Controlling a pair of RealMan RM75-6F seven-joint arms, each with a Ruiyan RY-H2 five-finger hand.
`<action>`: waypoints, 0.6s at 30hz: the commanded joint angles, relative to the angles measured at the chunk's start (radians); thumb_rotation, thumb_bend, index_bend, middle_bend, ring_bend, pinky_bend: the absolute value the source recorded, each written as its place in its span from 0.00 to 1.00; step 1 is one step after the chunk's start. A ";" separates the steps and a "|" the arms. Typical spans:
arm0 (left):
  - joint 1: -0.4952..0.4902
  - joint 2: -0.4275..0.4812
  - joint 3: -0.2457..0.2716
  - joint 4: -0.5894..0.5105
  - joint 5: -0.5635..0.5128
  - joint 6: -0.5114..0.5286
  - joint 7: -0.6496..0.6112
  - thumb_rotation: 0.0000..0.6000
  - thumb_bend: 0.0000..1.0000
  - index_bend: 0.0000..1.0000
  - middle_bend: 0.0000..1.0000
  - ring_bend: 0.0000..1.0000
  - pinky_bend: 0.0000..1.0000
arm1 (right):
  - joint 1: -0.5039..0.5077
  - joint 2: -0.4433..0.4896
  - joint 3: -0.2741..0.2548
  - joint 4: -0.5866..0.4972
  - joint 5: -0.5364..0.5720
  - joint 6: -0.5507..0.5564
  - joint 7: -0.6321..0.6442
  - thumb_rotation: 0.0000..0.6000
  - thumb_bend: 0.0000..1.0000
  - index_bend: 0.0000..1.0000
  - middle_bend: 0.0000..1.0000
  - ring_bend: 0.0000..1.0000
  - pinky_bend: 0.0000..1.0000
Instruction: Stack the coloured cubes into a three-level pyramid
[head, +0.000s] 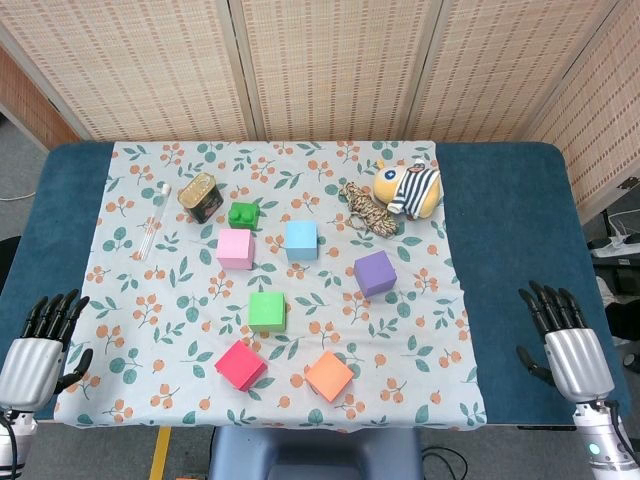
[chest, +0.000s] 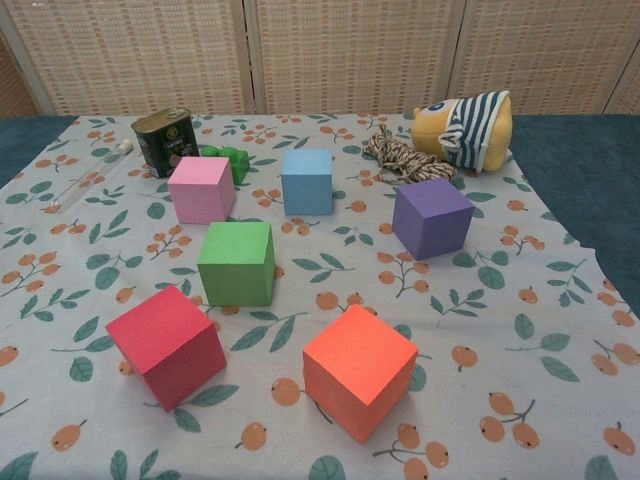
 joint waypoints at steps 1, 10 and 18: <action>0.001 0.001 -0.001 -0.006 -0.005 -0.003 0.006 1.00 0.42 0.00 0.00 0.00 0.04 | 0.005 -0.003 -0.002 0.000 0.000 -0.011 -0.012 1.00 0.23 0.00 0.00 0.00 0.00; 0.000 0.004 -0.003 -0.008 -0.003 0.003 -0.012 1.00 0.42 0.00 0.00 0.00 0.04 | 0.052 -0.018 0.015 -0.017 0.016 -0.081 -0.049 1.00 0.23 0.00 0.00 0.00 0.00; -0.017 0.004 -0.009 -0.001 -0.012 -0.025 -0.027 1.00 0.42 0.00 0.00 0.00 0.04 | 0.331 -0.021 0.149 -0.128 0.197 -0.480 -0.266 1.00 0.23 0.00 0.00 0.00 0.00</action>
